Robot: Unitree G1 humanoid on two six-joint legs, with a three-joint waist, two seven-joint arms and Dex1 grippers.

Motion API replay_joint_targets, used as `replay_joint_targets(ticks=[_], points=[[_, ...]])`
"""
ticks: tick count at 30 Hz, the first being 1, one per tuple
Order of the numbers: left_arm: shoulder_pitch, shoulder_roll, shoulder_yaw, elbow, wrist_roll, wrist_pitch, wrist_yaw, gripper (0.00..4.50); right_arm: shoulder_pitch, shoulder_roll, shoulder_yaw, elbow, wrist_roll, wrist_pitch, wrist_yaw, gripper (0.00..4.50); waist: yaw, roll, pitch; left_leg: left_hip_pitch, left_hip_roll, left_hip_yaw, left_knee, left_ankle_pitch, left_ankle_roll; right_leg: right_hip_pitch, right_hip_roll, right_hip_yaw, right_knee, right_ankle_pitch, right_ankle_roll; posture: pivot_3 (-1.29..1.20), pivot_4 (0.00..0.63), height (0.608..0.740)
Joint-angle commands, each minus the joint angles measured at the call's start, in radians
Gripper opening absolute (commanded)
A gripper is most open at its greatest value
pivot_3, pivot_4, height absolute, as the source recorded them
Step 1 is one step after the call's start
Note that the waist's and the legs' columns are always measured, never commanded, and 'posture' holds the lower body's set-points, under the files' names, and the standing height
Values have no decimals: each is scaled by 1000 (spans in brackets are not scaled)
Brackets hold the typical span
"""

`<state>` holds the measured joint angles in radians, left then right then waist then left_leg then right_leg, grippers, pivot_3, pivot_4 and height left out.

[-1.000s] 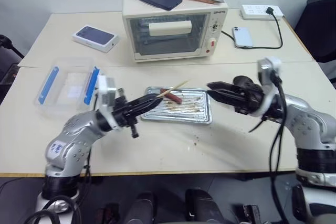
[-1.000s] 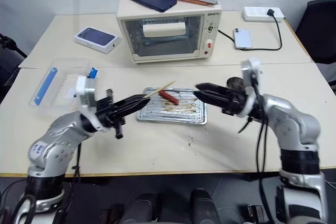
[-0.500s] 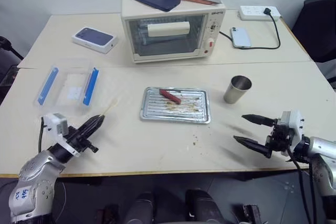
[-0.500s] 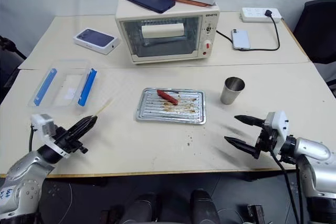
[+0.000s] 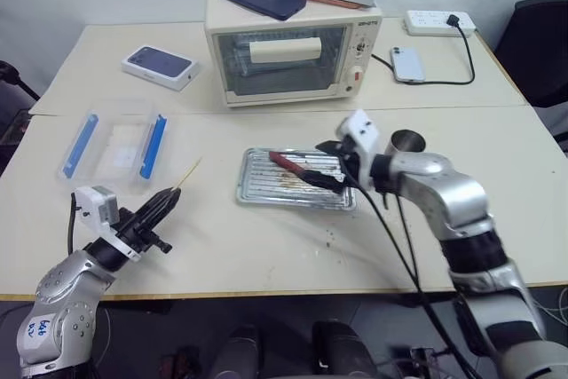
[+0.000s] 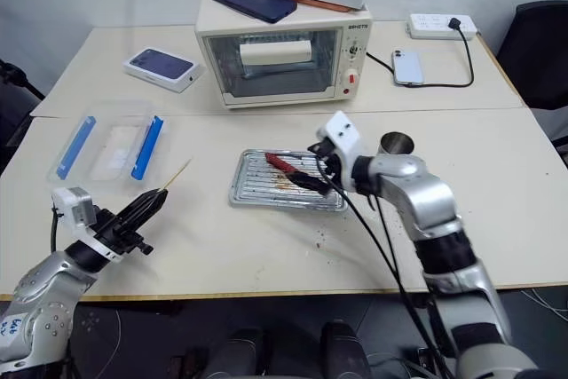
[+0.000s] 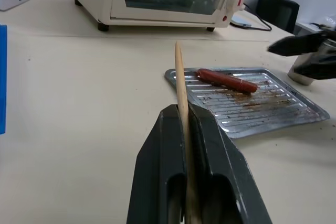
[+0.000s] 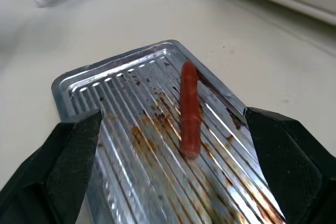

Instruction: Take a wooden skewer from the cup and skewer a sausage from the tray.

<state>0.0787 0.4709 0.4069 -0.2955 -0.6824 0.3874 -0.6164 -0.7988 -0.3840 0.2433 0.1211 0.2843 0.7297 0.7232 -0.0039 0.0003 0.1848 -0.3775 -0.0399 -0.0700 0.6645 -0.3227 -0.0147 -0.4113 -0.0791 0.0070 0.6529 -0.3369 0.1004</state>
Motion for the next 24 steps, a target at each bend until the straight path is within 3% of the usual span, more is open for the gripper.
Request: replay_joint_targets(ticks=[1,9,12,20,24], points=[[0,-3,0,-46,-12,-2,11,0,-83,68,49,142,-88,-83,-37,4471,-1,0,0,0,0,0,0,0,0,0,0,0,0,0,0,0,150,740],[-2,-7,-8,-63,-16,-1,25,0,-165,160,68,325,-166,-136,-41,4471,-21,0,0,0,0,0,0,0,0,-1,1,0,1,0,0,0,150,740],[-2,-7,-8,-64,-15,-4,27,0,-164,174,66,360,-180,-161,-31,3967,-26,0,0,0,0,1,0,0,0,-1,1,0,1,0,0,0,150,740],[-5,-14,-14,-68,-13,-7,33,0,-141,187,68,394,-222,-216,-12,1918,-30,0,0,0,1,1,-1,0,-1,-2,1,0,2,0,0,0,150,740],[-4,-11,-14,-70,-14,-5,32,0,-136,197,59,398,-235,-234,-12,1918,-30,0,0,0,1,1,-1,0,-1,-2,1,0,2,0,0,0,150,740]])
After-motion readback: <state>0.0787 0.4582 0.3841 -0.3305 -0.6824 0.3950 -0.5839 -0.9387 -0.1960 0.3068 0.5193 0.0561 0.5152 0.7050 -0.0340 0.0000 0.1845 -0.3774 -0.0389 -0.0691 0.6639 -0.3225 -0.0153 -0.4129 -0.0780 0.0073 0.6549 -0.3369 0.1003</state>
